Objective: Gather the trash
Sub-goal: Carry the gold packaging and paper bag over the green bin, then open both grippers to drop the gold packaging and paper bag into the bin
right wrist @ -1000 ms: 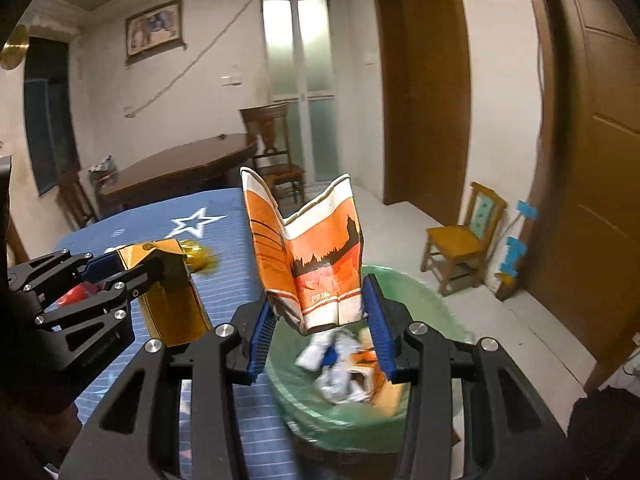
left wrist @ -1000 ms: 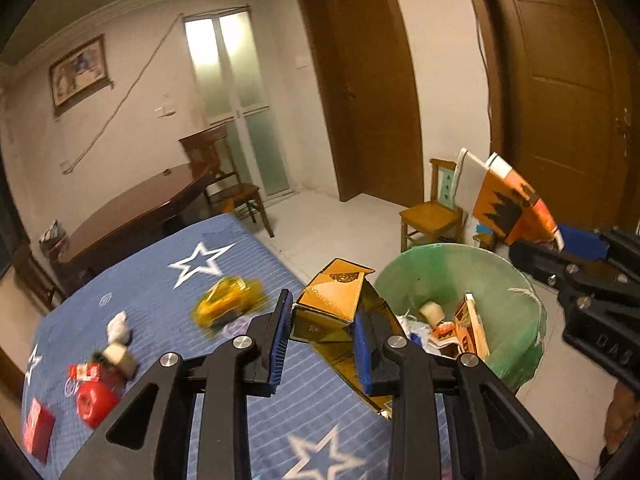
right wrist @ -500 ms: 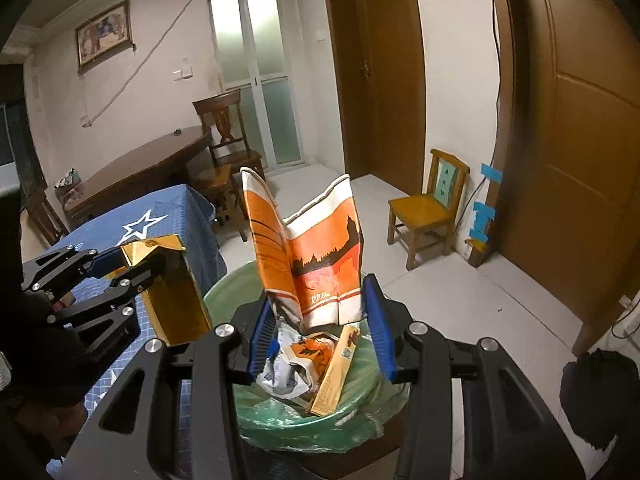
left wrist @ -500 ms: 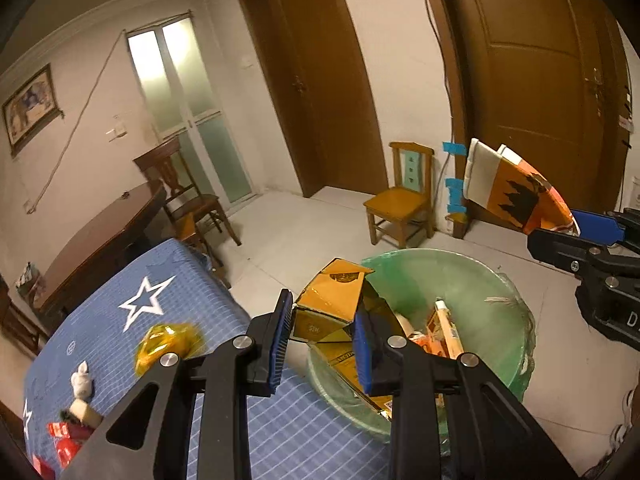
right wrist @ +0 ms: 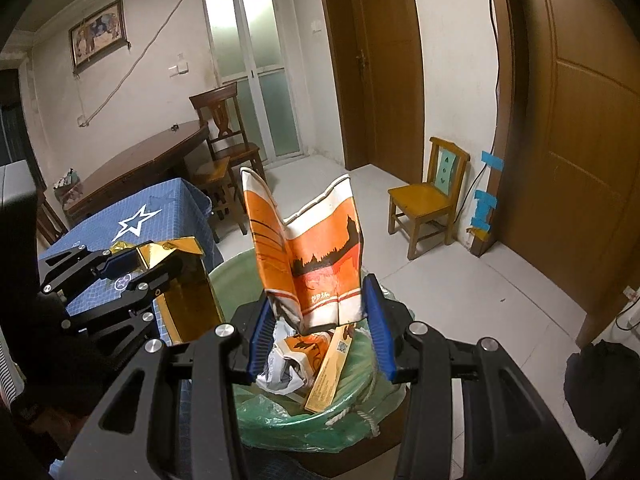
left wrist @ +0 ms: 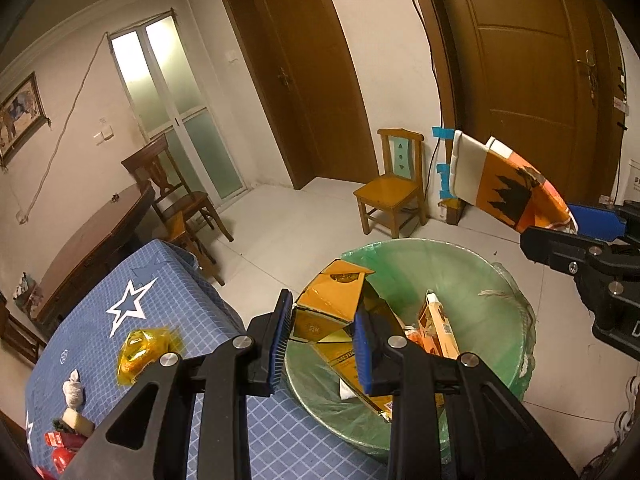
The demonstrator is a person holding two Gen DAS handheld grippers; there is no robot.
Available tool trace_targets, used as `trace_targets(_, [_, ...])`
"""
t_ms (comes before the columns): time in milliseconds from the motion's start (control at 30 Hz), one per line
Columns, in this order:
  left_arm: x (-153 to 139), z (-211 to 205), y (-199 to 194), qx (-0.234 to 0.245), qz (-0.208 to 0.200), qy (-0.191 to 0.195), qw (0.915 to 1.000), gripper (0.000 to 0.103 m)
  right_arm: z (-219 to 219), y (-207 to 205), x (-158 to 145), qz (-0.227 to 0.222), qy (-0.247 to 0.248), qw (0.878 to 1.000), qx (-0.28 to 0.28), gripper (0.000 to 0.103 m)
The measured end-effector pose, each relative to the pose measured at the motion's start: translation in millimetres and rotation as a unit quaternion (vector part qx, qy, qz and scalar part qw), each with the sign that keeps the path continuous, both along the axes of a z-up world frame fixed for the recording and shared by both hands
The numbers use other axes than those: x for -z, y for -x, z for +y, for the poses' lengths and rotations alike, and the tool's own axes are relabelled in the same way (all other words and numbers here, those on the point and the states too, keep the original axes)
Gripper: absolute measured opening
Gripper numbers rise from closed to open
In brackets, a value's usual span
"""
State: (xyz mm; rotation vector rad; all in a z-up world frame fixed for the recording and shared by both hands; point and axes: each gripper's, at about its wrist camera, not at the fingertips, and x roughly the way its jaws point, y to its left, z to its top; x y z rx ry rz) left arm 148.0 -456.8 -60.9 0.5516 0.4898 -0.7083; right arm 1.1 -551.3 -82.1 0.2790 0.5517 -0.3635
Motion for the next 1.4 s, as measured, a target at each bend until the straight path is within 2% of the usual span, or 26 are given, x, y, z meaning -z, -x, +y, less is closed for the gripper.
trace_targets(200, [3,2,-2,0.001,0.007,-0.003,1.0,0.03,-6,-3,6,0.005,-0.013,1.0,-0.006,0.041])
trace_targets(433, [-1,5,-27,0.009,0.067,0.019,0.9975,0.03,-12,-6,4,0.002,-0.029,0.999,-0.015,0.041])
trace_targets(567, [-4,10,-42,0.007,0.088,0.034,0.9955,0.03,-14,-9,4,0.004,-0.028,0.999,-0.017,0.041])
trace_targets(633, [-5,10,-47,0.02,0.1,0.037,0.9941,0.032,-14,-12,6,0.008,-0.027,0.999,-0.021,0.042])
trace_targets(667, [-4,8,-49,0.025,0.101,0.031,0.9941,0.034,-14,-16,7,0.015,-0.027,0.999,-0.03,0.043])
trace_targets(700, [-3,5,-52,0.022,0.097,0.021,0.9948,0.048,-14,-20,8,0.019,-0.026,0.999,-0.03,0.045])
trace_targets(733, [-2,4,-53,0.017,0.092,0.016,0.9955,0.066,-16,-23,9,0.022,-0.026,0.999,-0.026,0.055])
trace_targets(767, [-1,4,-57,0.007,0.084,0.015,0.9963,0.07,-18,-23,10,0.021,-0.032,0.999,-0.023,0.058])
trace_targets(1133, [0,33,-58,-0.018,0.073,0.03,0.9968,0.07,-17,-26,15,0.016,-0.045,0.999,-0.027,0.058])
trace_targets(1400, [3,77,-47,-0.037,0.084,0.04,0.995,0.071,9,-40,10,0.005,-0.038,0.997,-0.066,0.058])
